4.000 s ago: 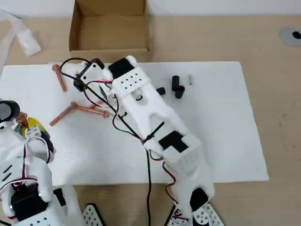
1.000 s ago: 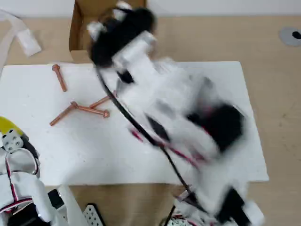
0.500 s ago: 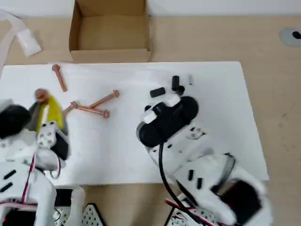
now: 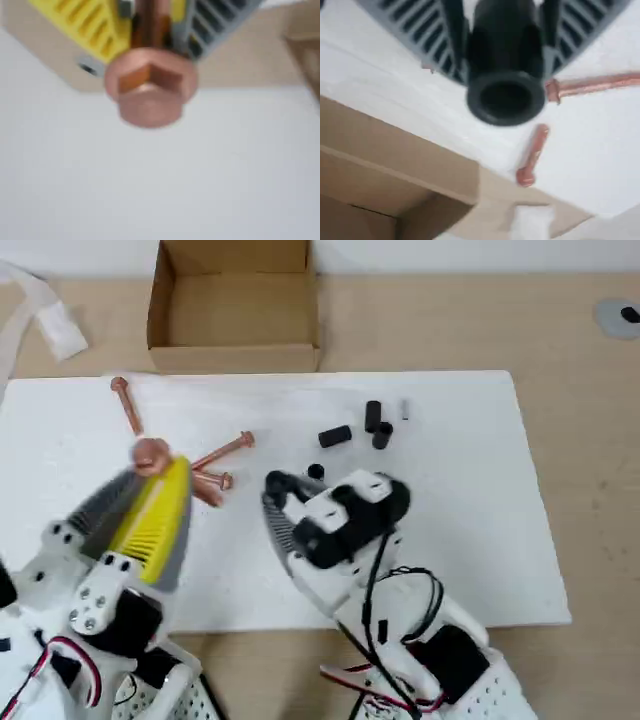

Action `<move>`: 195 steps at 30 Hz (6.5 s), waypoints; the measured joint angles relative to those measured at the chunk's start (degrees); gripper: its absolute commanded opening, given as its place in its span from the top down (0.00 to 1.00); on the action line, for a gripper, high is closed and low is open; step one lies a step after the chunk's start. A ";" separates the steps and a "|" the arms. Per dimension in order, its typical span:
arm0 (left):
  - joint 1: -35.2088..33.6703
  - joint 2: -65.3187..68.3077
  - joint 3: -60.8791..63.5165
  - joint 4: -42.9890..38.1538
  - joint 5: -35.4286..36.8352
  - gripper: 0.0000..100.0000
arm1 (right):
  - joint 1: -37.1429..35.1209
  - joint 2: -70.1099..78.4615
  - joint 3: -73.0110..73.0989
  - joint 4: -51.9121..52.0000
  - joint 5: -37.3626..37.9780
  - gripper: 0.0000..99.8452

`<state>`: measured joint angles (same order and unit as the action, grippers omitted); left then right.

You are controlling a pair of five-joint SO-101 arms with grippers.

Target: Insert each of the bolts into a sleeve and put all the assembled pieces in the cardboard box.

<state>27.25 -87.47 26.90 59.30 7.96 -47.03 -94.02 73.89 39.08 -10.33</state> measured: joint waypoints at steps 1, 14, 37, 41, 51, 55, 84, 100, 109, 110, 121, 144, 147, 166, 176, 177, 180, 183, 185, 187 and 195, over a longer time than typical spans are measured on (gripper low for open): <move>1.23 -0.09 0.00 0.00 0.00 0.99 | -0.88 0.00 0.62 -0.70 0.79 0.99; 2.90 -13.54 20.22 -2.11 -9.67 0.99 | -4.31 -0.26 3.25 -4.04 2.11 0.99; 2.99 -16.26 35.96 -21.10 -17.58 0.99 | -4.31 -0.26 3.25 -3.60 2.11 0.99; 2.99 -16.53 35.96 -18.55 -17.67 0.99 | -4.31 -0.26 3.34 -3.60 2.11 0.99; 3.25 -16.79 31.56 -10.55 -17.58 0.99 | -4.31 -0.26 3.43 -3.52 2.11 0.99; 3.34 -16.53 31.47 -7.74 -17.58 0.99 | -4.48 -0.26 3.34 -3.52 2.11 0.99; -1.41 -10.02 19.69 12.40 -3.69 0.79 | -4.31 -0.44 3.34 -3.43 2.11 0.99; -19.60 0.35 -0.44 22.24 -17.05 0.99 | 10.99 46.68 -35.78 -3.43 -2.20 0.99; -31.38 0.35 -0.44 24.53 -18.20 0.99 | 17.32 99.43 -84.57 -3.43 -2.20 0.99; -31.38 0.35 -0.44 25.05 -18.73 0.99 | 17.85 104.88 -89.76 -3.43 -2.20 0.99; -31.91 -6.86 9.85 25.58 -21.89 0.99 | 23.30 157.27 -142.07 -3.43 0.79 0.99; -37.45 -13.01 31.21 16.35 -23.74 0.75 | 24.26 176.97 -167.91 16.26 13.54 0.72; -43.69 -5.01 33.14 8.00 -23.21 0.75 | 24.35 174.59 -167.82 19.69 13.63 0.72; -47.56 83.08 -23.91 3.43 -12.84 0.75 | 24.44 148.92 -167.74 49.41 13.80 0.72; -46.95 112.97 -46.42 6.95 -9.49 0.75 | 24.44 144.53 -167.74 61.10 13.80 0.72; -46.51 115.08 -47.74 6.95 -9.49 0.75 | 24.44 144.18 -167.74 61.27 13.80 0.72; -45.27 120.62 -51.25 6.95 -9.49 0.75 | 24.44 143.91 -167.74 61.45 13.80 0.72; -44.75 125.27 -54.33 6.95 -7.82 0.75 | 24.44 143.91 -167.74 61.45 13.80 0.72; -44.75 128.09 -56.18 6.95 -7.03 0.75 | 24.44 143.91 -167.74 61.45 13.80 0.72; -44.75 130.81 -58.20 7.03 -6.86 0.75 | 24.44 143.91 -167.74 61.45 13.80 0.72; -45.36 138.37 -68.66 7.38 -5.27 0.87 | 24.44 143.91 -167.74 61.54 13.80 0.72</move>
<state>-18.11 50.90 -41.76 66.68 2.68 -22.59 49.89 -93.85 100.62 3.47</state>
